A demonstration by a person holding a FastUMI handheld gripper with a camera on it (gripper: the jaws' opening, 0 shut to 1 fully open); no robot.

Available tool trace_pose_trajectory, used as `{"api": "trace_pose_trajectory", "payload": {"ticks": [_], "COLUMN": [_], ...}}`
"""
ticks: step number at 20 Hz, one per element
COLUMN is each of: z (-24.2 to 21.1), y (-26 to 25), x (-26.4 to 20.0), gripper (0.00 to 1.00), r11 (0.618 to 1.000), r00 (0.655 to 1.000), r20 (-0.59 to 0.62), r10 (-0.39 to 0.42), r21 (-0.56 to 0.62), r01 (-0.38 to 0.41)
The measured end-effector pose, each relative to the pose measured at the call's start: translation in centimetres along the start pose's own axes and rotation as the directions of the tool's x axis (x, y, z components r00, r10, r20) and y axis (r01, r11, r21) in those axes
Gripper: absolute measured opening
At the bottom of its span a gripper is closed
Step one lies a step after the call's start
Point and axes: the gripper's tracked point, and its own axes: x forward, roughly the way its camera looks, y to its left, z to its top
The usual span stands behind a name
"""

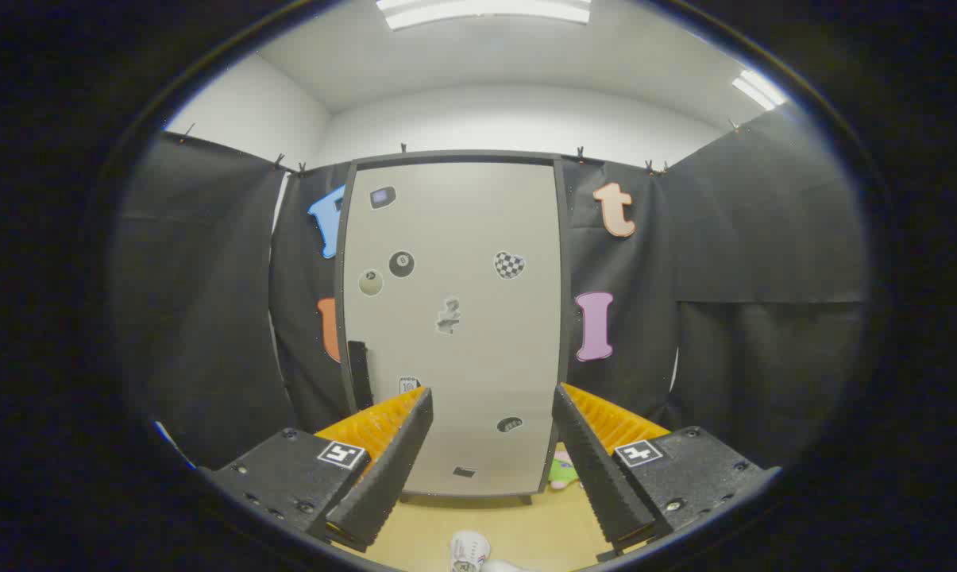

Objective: Open the shoe cabinet door, grab the shoes and put them into the shoe cabinet, then close the shoe cabinet door.

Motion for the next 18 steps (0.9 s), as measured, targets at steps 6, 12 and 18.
{"api": "trace_pose_trajectory", "payload": {"ticks": [6, 12, 18], "z": [-1.1, -1.0, -0.9], "y": [0.4, 0.8, 1.2], "x": [0.6, 0.7, 0.2], "gripper": [0.99, 0.99, 0.99], "r11": [1.000, 1.000, 1.000], "r00": [1.000, 1.000, 1.000], "r20": [-0.020, -0.007, 0.005], "r10": [0.008, 0.006, -0.020], "r21": [-0.007, -0.006, 0.000], "r01": [-0.008, -0.006, 0.020]}}
